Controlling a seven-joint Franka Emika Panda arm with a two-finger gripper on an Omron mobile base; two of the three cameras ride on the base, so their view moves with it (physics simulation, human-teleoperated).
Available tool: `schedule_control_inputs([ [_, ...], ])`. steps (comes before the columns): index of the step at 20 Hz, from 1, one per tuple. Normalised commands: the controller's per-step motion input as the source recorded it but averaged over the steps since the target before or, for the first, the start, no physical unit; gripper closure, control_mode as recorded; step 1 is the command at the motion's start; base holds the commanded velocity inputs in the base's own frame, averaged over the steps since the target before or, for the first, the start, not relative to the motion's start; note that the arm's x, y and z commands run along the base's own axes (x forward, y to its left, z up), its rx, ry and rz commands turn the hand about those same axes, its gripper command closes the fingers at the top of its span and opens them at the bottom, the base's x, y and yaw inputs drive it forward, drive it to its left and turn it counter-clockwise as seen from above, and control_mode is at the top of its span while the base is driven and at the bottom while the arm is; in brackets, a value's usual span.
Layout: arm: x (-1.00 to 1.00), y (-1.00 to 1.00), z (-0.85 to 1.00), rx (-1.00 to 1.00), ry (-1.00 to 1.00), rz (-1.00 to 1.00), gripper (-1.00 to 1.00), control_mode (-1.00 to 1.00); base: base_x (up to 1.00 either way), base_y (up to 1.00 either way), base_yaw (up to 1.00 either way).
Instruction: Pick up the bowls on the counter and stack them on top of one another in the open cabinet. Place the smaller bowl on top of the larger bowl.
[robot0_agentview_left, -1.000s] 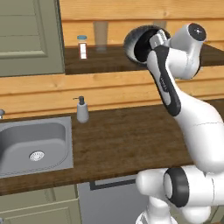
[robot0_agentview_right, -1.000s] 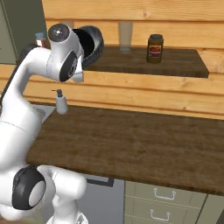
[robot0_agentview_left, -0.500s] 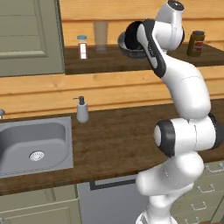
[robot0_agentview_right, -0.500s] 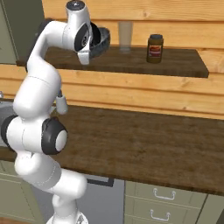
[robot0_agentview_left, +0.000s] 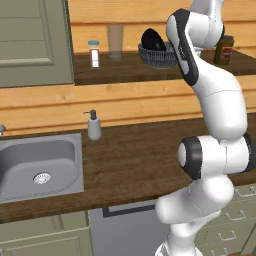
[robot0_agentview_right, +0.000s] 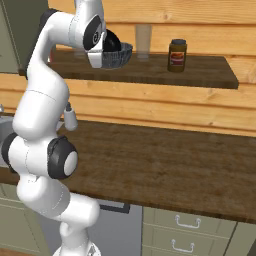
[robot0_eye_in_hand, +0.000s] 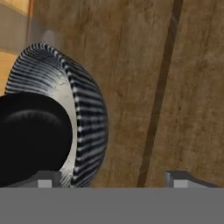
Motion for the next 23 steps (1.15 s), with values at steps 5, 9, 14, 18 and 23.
schedule_control_inputs([
  [5,-1.0,-0.65,-0.88,0.07,-0.26,0.0,-1.0,-1.0,0.0,0.0,0.0],
  [9,-1.0,-0.71,-1.0,0.0,-0.07,0.0,-1.0,-1.0,0.0,0.0,0.0],
  [14,-1.0,-0.77,-1.0,0.05,-0.2,0.0,-1.0,-1.0,0.0,0.0,0.0],
  [18,-1.0,-0.82,-0.4,0.13,-0.84,0.0,-1.0,-1.0,0.0,0.0,0.0],
  [23,-0.45,-0.27,-0.02,0.02,-0.32,0.0,-1.0,-1.0,0.0,0.0,0.0],
])
